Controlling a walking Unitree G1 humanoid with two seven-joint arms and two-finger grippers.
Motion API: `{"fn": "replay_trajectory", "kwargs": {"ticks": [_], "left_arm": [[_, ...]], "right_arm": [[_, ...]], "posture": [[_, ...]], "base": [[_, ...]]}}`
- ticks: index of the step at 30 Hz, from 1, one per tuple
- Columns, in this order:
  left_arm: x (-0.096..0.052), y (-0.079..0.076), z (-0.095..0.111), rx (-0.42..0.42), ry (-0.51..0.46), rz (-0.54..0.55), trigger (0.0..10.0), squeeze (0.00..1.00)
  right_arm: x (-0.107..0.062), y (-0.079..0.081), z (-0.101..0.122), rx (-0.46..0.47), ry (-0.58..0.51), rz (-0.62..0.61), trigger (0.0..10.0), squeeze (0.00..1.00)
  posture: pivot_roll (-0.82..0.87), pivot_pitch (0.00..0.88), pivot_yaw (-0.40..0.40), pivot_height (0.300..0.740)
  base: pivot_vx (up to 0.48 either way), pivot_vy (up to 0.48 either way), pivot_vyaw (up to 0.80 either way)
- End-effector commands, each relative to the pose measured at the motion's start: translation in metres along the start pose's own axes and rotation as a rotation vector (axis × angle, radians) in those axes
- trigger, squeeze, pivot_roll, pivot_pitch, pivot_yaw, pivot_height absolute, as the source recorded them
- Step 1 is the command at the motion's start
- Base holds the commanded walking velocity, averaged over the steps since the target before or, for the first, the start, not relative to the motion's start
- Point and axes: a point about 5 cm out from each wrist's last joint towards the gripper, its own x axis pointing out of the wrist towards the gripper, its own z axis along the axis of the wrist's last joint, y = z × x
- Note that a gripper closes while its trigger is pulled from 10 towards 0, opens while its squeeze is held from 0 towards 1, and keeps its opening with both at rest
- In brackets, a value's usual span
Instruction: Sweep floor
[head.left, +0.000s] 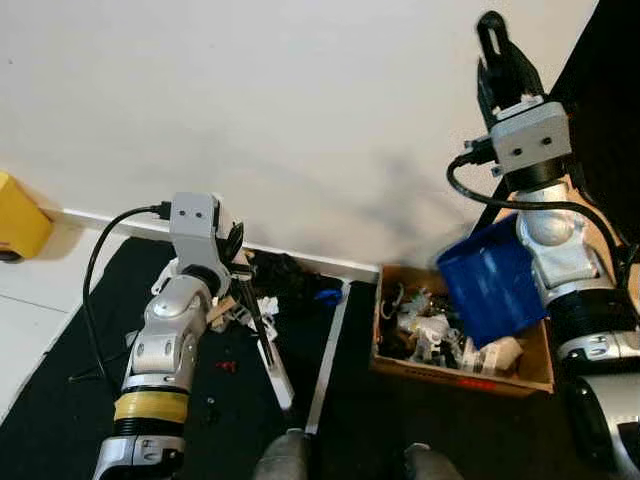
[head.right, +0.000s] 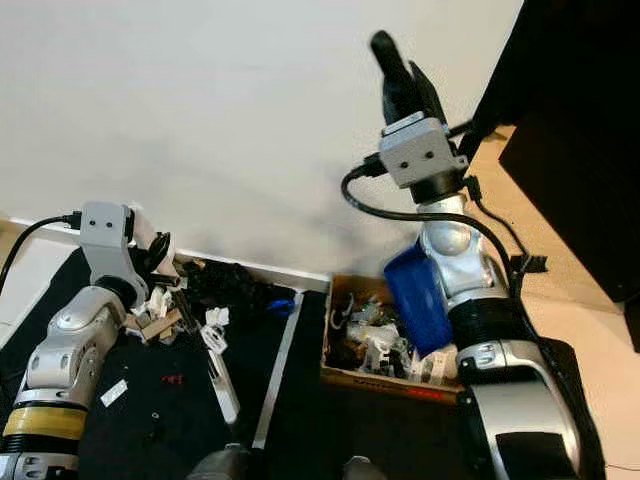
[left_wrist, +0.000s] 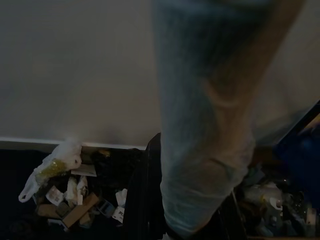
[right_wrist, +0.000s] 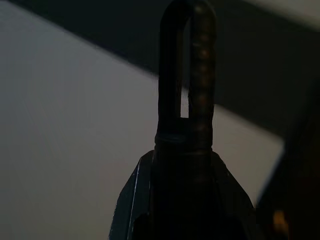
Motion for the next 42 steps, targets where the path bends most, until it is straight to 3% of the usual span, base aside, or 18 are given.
{"fn": "replay_trajectory", "kwargs": {"ticks": [1, 2, 4, 14, 17, 20, 27, 42], "left_arm": [[-0.004, 0.001, 0.004, 0.012, -0.010, -0.008, 10.0, 0.00], [-0.007, 0.003, 0.004, 0.023, -0.004, -0.010, 10.0, 0.00], [-0.009, 0.005, 0.005, 0.030, 0.000, -0.008, 10.0, 0.00], [-0.010, 0.009, 0.007, 0.041, 0.003, -0.002, 10.0, 0.00], [-0.011, 0.007, 0.007, 0.040, 0.005, -0.004, 10.0, 0.00], [-0.011, 0.006, 0.007, 0.038, 0.007, -0.005, 10.0, 0.00], [-0.012, 0.004, 0.006, 0.033, 0.011, -0.006, 10.0, 0.00], [-0.013, 0.002, 0.005, 0.031, 0.017, -0.012, 10.0, 0.00]], "right_arm": [[-0.010, -0.002, -0.013, -0.003, 0.074, -0.031, 10.0, 0.00], [-0.021, 0.000, -0.025, -0.001, 0.140, -0.055, 10.0, 0.00], [-0.026, 0.000, -0.030, -0.009, 0.168, -0.069, 10.0, 0.00], [-0.029, -0.004, -0.039, -0.029, 0.244, -0.142, 10.0, 0.00], [-0.031, -0.014, -0.050, 0.093, 0.340, -0.265, 10.0, 0.00], [-0.032, -0.024, -0.055, 0.143, 0.380, -0.347, 10.0, 0.00], [-0.024, -0.047, -0.052, 0.194, 0.354, -0.454, 10.0, 0.00], [-0.004, -0.062, -0.035, 0.199, 0.231, -0.435, 10.0, 0.00]], "posture": [[0.17, 0.168, 0.079, 0.740], [0.18, 0.174, 0.085, 0.740], [0.19, 0.175, 0.087, 0.740], [0.20, 0.178, 0.089, 0.740], [0.20, 0.178, 0.084, 0.740], [0.20, 0.179, 0.083, 0.740], [0.20, 0.184, 0.077, 0.740], [0.19, 0.179, 0.077, 0.740]], "base": [[0.000, 0.000, 0.00], [0.000, 0.000, 0.00], [0.000, 0.000, 0.00], [0.000, 0.000, 0.00], [0.000, 0.000, 0.00], [0.000, 0.000, 0.00], [0.000, 0.000, 0.00], [0.000, 0.000, 0.00]]}}
